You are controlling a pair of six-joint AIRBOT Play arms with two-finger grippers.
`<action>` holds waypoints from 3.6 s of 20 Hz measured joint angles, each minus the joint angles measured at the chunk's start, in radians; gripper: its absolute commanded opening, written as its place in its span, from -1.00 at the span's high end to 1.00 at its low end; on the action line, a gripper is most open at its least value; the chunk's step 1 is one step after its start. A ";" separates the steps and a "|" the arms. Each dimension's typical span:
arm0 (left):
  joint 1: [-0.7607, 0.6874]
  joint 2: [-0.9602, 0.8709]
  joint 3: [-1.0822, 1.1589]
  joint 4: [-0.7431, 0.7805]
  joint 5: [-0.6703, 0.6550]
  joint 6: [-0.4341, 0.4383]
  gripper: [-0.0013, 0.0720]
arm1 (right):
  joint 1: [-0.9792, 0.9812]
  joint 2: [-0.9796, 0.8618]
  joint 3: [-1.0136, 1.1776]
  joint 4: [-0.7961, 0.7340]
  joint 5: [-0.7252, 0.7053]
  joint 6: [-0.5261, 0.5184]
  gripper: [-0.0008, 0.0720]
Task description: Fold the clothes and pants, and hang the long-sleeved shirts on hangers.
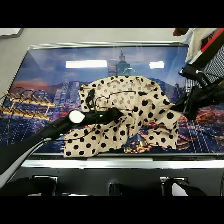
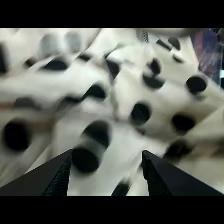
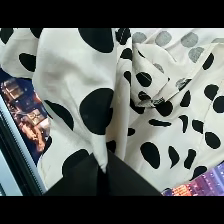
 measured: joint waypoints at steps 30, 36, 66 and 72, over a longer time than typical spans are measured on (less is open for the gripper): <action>-0.077 -0.245 0.210 -0.061 -0.016 -0.031 -0.44 | 0.000 0.000 0.000 -0.042 -0.019 0.056 0.95; -0.076 -0.266 0.235 -0.064 -0.142 0.006 -0.39 | 0.000 0.000 0.000 -0.044 -0.018 0.060 0.94; 0.069 -0.085 0.238 0.544 -0.509 -0.383 0.93 | 0.000 0.091 0.000 -0.072 0.014 0.102 0.95; 0.091 -0.072 0.246 0.627 -0.447 -0.462 0.93 | 0.000 0.143 0.000 -0.081 0.041 0.154 0.95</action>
